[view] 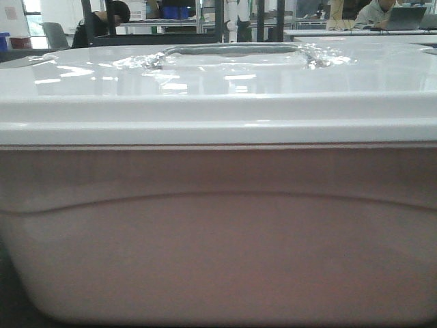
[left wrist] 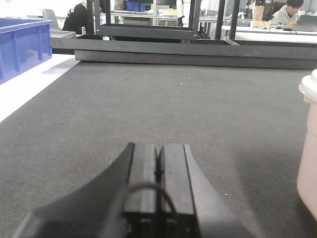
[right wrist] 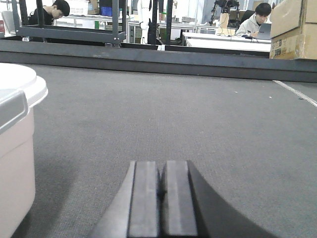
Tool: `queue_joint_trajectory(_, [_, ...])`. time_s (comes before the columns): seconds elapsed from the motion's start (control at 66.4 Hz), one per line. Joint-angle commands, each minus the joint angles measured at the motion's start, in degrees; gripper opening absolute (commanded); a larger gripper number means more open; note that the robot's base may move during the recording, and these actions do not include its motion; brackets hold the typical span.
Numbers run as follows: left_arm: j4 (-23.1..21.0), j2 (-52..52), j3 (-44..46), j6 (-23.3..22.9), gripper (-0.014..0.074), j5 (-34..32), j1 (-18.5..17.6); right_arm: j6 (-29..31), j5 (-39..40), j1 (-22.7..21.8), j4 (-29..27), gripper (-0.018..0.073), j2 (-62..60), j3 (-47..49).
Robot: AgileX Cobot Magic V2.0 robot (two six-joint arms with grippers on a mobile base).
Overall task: Grab white bin and place on right shelf
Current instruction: 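Move both grippers down onto the short ends of the white bin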
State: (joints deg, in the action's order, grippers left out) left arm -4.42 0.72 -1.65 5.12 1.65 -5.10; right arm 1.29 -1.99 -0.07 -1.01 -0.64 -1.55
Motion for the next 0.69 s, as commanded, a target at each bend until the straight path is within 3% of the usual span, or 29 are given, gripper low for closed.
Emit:
queue_joint_trajectory(0.0, [-0.28, 0.63, 0.08, 0.05, -0.0118, -4.83, -0.02, 0.18, 5.28, -0.27, 0.23, 0.0068, -1.0, -0.05])
queue_joint_trajectory(0.678, [-0.28, 0.63, 0.08, 0.05, -0.0118, -4.83, -0.02, 0.18, 5.28, -0.27, 0.23, 0.0068, -1.0, -0.05])
